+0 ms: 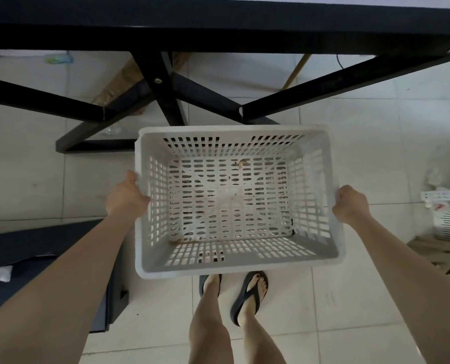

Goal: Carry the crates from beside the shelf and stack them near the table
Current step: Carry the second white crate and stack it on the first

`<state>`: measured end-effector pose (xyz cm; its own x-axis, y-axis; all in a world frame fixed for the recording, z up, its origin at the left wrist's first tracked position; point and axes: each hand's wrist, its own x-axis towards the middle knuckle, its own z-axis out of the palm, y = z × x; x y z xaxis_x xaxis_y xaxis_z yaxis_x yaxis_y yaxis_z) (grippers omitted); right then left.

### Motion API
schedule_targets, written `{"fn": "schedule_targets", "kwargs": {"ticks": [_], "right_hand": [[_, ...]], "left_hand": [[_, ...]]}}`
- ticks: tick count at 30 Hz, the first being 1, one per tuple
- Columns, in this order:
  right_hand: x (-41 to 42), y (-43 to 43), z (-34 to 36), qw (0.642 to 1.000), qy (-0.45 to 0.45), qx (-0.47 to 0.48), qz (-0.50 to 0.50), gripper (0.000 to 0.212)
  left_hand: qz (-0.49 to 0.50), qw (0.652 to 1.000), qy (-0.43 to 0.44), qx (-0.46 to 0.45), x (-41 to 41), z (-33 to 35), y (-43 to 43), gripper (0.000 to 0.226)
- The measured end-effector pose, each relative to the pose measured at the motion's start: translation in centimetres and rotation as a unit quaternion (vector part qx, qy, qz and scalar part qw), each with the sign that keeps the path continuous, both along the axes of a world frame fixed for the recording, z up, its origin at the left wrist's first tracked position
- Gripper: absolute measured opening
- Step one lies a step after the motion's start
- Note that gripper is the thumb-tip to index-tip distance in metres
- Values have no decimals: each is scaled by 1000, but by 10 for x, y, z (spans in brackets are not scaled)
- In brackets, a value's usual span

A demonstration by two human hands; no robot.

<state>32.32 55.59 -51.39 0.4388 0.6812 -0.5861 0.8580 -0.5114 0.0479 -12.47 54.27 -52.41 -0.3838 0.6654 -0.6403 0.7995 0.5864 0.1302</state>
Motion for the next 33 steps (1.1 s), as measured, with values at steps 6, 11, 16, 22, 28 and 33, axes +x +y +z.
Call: {"fn": "schedule_targets", "kwargs": {"ticks": [6, 11, 16, 22, 28, 33], "right_hand": [[-2, -3, 1, 1000, 2, 3, -5, 25], [-4, -3, 0, 1000, 6, 3, -16, 25], [-7, -3, 0, 1000, -4, 1, -28, 34], [-8, -3, 2, 1000, -7, 2, -19, 34], [-11, -4, 3, 999, -13, 3, -29, 33], [-14, -5, 2, 999, -22, 4, -46, 35]], "left_hand": [[1, 1000, -1, -2, 2, 0, -1, 51], [-6, 1000, 3, -19, 3, 1, -2, 51], [-1, 1000, -8, -16, 3, 2, -3, 52], [-16, 1000, -9, -7, 1, 1, -1, 54], [-20, 1000, -22, -4, 0, 1, -1, 55], [-20, 999, -24, -2, 1, 1, -2, 54]]}}
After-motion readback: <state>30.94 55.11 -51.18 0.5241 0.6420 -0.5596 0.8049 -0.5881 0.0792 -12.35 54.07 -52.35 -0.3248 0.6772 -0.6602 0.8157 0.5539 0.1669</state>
